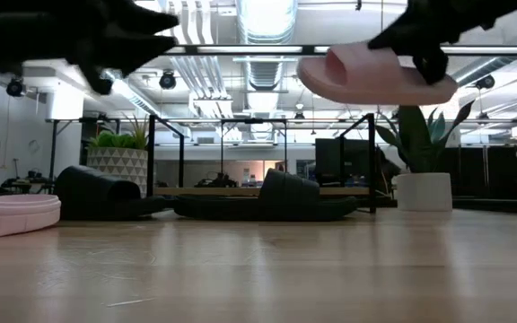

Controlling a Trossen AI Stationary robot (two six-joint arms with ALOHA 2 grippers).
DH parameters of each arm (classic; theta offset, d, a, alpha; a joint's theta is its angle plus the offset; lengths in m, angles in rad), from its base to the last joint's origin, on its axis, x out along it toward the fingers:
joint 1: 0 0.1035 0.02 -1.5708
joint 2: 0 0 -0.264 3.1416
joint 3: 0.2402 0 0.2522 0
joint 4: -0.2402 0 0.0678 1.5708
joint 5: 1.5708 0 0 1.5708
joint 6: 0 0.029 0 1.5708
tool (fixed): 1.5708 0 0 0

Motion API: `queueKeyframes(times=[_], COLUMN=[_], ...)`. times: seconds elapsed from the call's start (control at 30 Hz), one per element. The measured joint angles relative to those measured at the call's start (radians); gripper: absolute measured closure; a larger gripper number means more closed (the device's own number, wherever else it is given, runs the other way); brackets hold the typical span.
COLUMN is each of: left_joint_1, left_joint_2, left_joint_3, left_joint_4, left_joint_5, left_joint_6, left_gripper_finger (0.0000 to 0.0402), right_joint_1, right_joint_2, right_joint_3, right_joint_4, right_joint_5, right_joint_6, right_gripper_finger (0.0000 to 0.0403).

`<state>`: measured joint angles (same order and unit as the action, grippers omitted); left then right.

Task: Pick and place slides into the shelf
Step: Put the top pink slides on the shelf

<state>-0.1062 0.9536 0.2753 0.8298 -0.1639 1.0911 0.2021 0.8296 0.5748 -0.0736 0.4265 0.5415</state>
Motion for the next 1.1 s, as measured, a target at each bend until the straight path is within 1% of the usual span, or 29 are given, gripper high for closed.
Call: queueKeyframes(times=[0.1, 0.17, 0.27, 0.37, 0.5, 0.6, 0.73, 0.9, 1.0, 1.1], left_joint_1=[0.0, 0.0, 0.0, 0.0, -0.006, -0.02, -0.028, -0.027, -0.027, -0.027], left_joint_2=[0.137, 0.223, 0.327, 0.409, 0.509, 0.589, 0.69, 0.808, 0.86, 0.909], left_joint_3=[0.098, 0.161, 0.246, 0.311, 0.388, 0.428, 0.473, 0.509, 0.536, 0.562], left_joint_4=[0.003, 0.0, 0.034, 0.043, 0.067, 0.12, 0.248, 0.449, 0.465, 0.463], left_joint_5=[-0.054, -0.139, -0.291, -0.368, -0.364, -0.36, -0.352, -0.347, -0.334, -0.33], left_joint_6=[0.135, 0.235, 0.336, 0.425, 0.552, 0.655, 0.847, 1.009, 1.098, 1.141], left_gripper_finger=[0.0185, 0.0185, 0.0185, 0.0185, 0.0185, 0.0185, 0.0185, 0.0185, 0.0185, 0.0185], right_joint_1=[-0.011, -0.012, -0.012, -0.013, -0.021, -0.032, -0.038, -0.039, -0.039, -0.039], right_joint_2=[0.043, 0.063, 0.08, 0.083, 0.081, 0.081, 0.084, 0.081, 0.081, 0.081], right_joint_3=[0.052, 0.084, 0.133, 0.167, 0.198, 0.208, 0.209, 0.208, 0.208, 0.208], right_joint_4=[-0.036, -0.079, -0.137, -0.164, -0.163, -0.163, -0.168, -0.187, -0.186, -0.191], right_joint_5=[-0.013, -0.015, -0.015, -0.015, -0.015, -0.015, -0.015, -0.015, -0.015, -0.015], right_joint_6=[0.015, 0.023, 0.034, 0.035, 0.026, 0.025, 0.025, 0.023, 0.023, 0.023], right_gripper_finger=[0.0392, 0.0392, 0.0392, 0.0392, 0.0392, 0.0392, 0.0391, 0.0391, 0.0391, 0.039])
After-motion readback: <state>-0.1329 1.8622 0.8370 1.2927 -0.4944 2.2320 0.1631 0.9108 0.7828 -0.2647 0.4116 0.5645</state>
